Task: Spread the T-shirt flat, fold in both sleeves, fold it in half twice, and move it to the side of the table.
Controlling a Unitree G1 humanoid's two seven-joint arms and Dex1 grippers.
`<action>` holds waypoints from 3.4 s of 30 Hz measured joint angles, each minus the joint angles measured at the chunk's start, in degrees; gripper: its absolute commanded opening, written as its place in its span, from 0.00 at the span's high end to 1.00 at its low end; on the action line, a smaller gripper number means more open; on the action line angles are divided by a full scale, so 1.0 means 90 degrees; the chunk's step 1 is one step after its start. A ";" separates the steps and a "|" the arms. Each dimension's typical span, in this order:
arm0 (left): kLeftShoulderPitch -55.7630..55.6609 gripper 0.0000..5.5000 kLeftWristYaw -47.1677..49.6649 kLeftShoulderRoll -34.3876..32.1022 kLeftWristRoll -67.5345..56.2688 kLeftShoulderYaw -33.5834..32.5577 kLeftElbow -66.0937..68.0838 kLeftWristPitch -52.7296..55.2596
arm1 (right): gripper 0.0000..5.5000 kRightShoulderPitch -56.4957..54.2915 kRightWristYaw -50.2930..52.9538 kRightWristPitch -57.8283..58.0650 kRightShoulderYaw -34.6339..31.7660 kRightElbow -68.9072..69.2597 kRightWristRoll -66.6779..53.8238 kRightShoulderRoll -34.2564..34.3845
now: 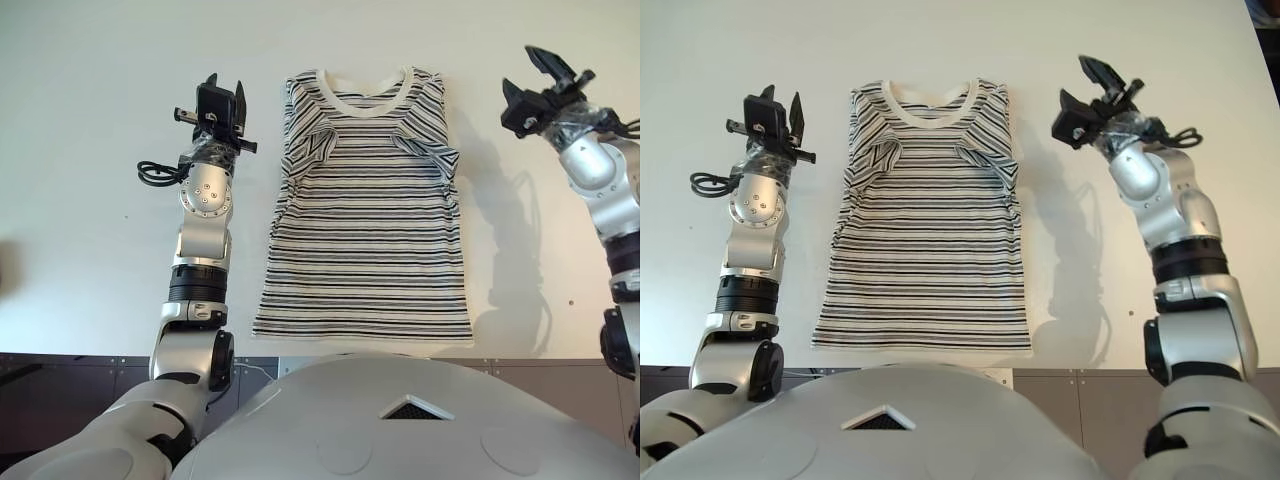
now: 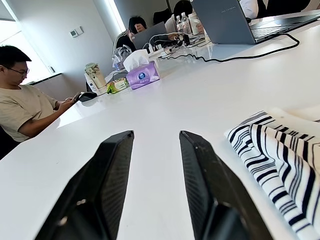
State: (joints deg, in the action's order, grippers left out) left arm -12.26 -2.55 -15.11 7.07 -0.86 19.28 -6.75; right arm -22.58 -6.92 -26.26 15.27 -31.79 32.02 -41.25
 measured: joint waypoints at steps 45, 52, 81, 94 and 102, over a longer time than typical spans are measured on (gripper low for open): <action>0.4911 0.54 -0.4381 -0.5609 0.0505 0.0787 -0.1726 -0.6071 | 0.56 0.5535 -0.3319 -0.2820 -0.0667 0.4672 -0.1166 -0.2790; 0.4362 0.54 -0.4027 -0.5398 0.0898 0.1101 -0.1345 -0.6625 | 0.56 0.5492 -0.3927 -0.2714 -0.0429 0.5002 -0.1539 -0.3179; 0.3986 0.98 -0.3516 -0.5186 0.1560 0.1888 -0.1416 -0.6712 | 0.98 0.5252 -0.3790 -0.2382 0.0102 0.4763 -0.1479 -0.2636; 0.5339 0.98 -0.5487 -0.6810 -0.2967 0.2077 -0.4756 -0.2358 | 0.98 0.6537 -0.5301 0.0224 -0.0141 0.6637 -0.4851 -0.3792; 0.3576 0.98 -0.5332 -0.6127 -0.5331 0.1246 -0.4846 0.0049 | 0.98 0.4740 -0.4783 0.2091 -0.0885 0.5979 -0.6552 -0.2630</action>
State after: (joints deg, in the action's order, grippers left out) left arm 19.93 -50.54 -70.26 -40.90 10.35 -24.33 -6.31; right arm 20.08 -49.96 -7.44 7.30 22.02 -26.95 -64.92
